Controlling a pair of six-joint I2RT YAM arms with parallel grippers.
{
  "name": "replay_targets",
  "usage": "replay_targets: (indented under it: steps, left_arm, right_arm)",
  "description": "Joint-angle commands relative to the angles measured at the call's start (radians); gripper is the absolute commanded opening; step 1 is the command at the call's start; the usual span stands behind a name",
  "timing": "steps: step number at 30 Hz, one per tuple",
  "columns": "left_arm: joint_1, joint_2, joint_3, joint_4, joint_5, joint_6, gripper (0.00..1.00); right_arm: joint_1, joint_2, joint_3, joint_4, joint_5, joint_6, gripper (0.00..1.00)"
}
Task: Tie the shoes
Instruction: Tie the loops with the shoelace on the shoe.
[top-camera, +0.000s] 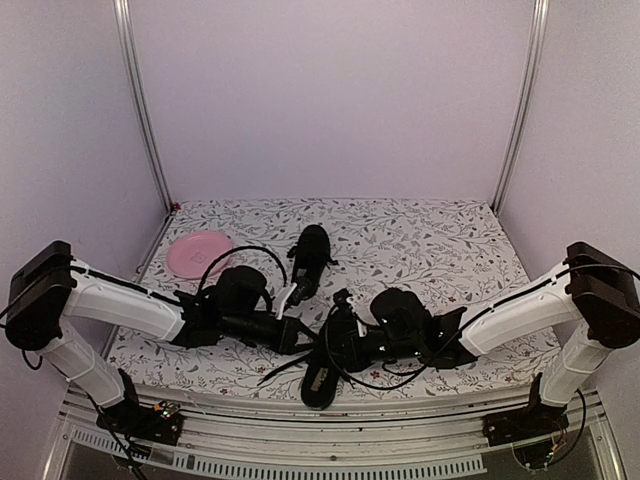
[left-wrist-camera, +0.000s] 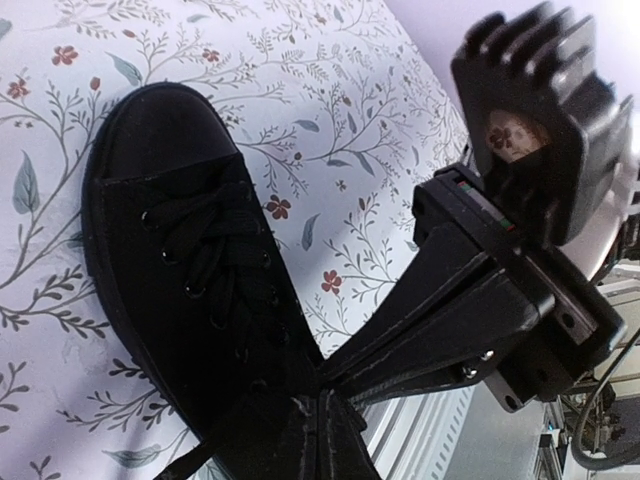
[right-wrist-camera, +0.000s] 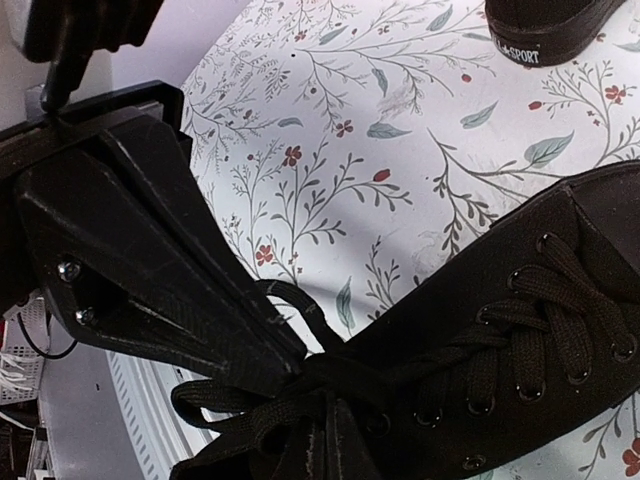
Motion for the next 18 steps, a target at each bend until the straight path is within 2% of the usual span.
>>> replay_targets:
  steps: [1, 12, 18]
  left_arm:
    - [-0.017, -0.025, -0.021, 0.031, -0.009, -0.006, 0.0]
    - [-0.045, -0.028, -0.042, 0.041, -0.022, -0.019, 0.0]
    - [-0.059, -0.039, -0.071, 0.099, -0.035, -0.05, 0.0]
  right_arm:
    - [0.009, 0.045, 0.045, 0.006, -0.016, 0.009, 0.02]
    - [0.01, 0.121, 0.097, -0.022, 0.014, 0.045, 0.02]
    - [0.008, 0.14, 0.11, -0.064, 0.047, 0.068, 0.02]
